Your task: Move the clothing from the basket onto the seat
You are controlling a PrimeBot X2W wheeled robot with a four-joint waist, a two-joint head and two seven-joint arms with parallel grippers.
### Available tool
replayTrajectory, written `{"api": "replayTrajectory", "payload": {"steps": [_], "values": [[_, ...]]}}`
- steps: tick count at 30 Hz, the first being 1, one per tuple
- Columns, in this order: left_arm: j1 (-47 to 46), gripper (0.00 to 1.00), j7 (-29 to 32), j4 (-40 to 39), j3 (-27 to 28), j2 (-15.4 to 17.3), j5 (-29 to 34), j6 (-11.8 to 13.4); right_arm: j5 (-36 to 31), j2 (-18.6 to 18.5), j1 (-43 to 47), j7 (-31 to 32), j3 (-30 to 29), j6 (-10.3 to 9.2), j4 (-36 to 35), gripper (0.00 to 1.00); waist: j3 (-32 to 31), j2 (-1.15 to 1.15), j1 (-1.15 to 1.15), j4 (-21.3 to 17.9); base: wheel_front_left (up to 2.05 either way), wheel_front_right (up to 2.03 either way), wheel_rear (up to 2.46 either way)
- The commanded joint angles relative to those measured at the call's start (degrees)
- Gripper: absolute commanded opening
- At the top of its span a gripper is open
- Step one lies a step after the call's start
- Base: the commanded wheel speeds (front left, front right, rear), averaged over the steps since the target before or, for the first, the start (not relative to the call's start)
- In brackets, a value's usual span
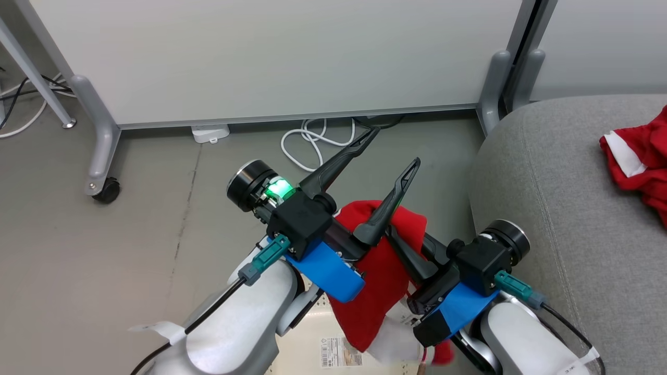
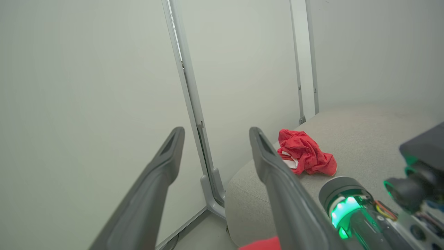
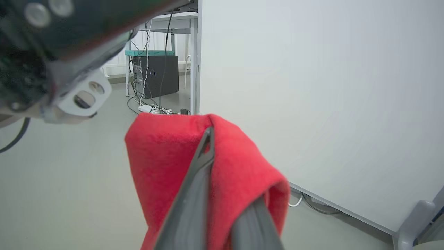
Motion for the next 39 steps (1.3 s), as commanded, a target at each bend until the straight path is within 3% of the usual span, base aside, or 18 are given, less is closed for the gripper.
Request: {"api": "replayTrajectory", "payload": {"steps": [1, 9, 29, 39], "values": [[-0.12, 1.00, -0.28, -0.26, 0.40, 0.30, 0.29, 0.35, 0.06, 0.09, 0.58, -0.05, -0.56, 0.01, -0.08, 0.00, 0.29, 0.00, 0.00, -0.23, 0.00, 0.00, 0.00], [-0.17, 1.00, -0.28, -0.41, 0.02, 0.93, 0.68, 0.64, -0.40, 0.58, 1.47, -0.05, -3.83, 0.01, -0.68, 0.00, 1.97, 0.00, 0.00, -2.90, 0.00, 0.00, 0.00], [-2.41, 1.00, 0.64, 0.01, -3.53, 2.04, 2.03, 0.13, -3.26, 2.01, 5.49, -0.06, -16.41, 0.01, -5.29, 0.00, 9.42, 0.00, 0.00, -15.84, 0.00, 0.00, 0.00], [-3.02, 1.00, 0.74, 0.57, -4.84, 2.41, 2.01, -0.01, -3.90, 3.01, 7.05, -0.05, -20.95, 0.01, -6.46, 0.00, 10.99, 0.00, 0.00, -19.67, 0.00, 0.00, 0.00]]}}
